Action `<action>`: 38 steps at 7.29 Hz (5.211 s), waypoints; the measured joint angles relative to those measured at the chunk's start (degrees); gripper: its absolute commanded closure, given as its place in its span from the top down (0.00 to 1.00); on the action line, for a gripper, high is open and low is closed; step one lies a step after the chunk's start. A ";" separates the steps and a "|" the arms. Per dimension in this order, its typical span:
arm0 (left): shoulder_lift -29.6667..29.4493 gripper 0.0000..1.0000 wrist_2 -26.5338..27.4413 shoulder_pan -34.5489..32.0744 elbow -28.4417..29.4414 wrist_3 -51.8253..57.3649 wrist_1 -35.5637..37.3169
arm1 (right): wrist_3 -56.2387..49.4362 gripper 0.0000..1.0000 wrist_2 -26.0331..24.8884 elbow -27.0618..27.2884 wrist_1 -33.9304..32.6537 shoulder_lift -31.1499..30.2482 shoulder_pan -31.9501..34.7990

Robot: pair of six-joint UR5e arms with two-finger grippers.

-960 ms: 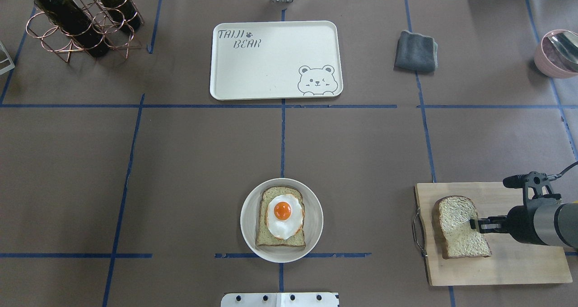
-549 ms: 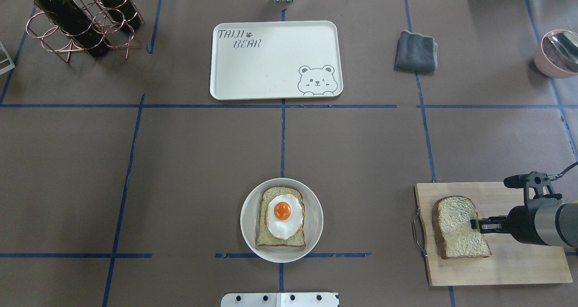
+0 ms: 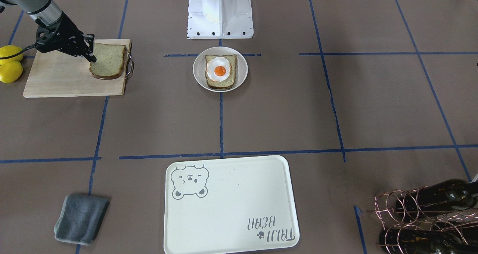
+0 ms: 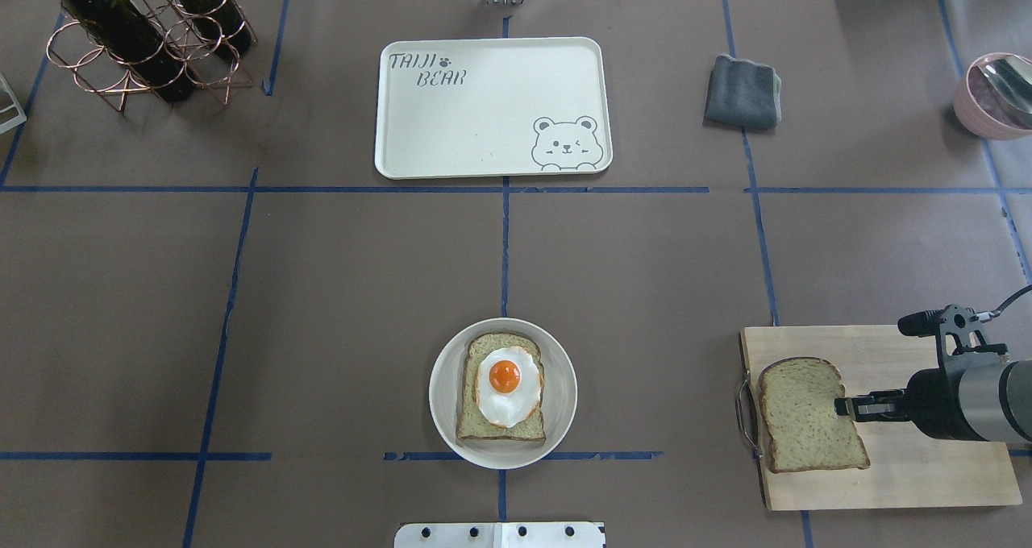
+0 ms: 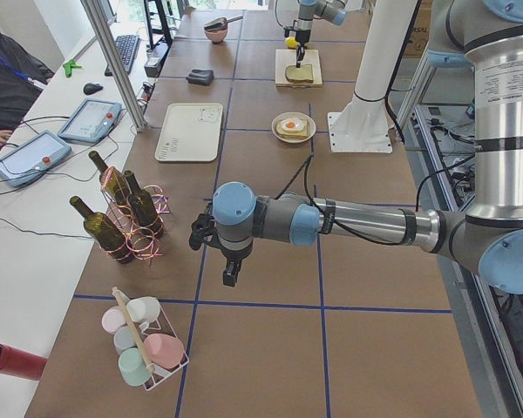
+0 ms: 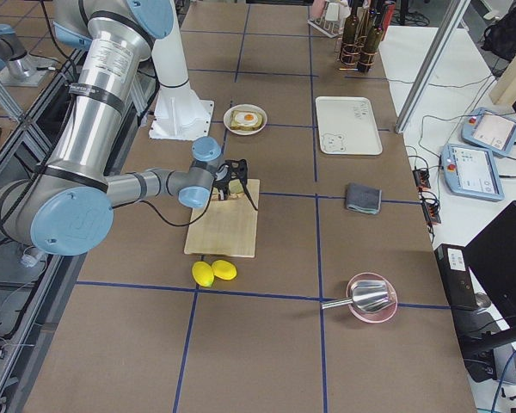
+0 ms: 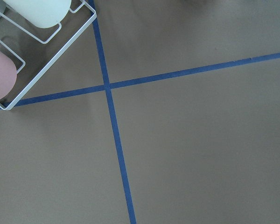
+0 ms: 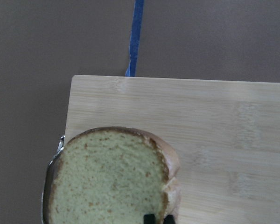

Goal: Make sandwich and place on tray
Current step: 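Close the right gripper on the bread slice edge and lift it, then carry the bread slice over the egg toast and lower it on top, then open the right gripper and withdraw it back toward its rest pose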

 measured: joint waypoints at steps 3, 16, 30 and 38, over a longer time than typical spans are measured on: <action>-0.16 1.00 -0.06 0.00 0.02 0.00 -0.05 | -0.02 0.00 6.61 2.56 0.11 0.67 3.92; -0.18 1.00 -0.39 0.09 0.00 0.00 -0.15 | 9.81 0.00 -3.12 -6.06 -22.87 43.76 -6.21; -0.18 1.00 -0.54 0.09 0.02 0.00 -0.21 | 7.31 1.00 -4.99 -8.92 -25.51 45.17 -5.40; 0.31 1.00 -2.56 2.27 2.20 -1.78 -26.02 | -43.21 1.00 14.92 -8.45 -43.69 31.55 25.82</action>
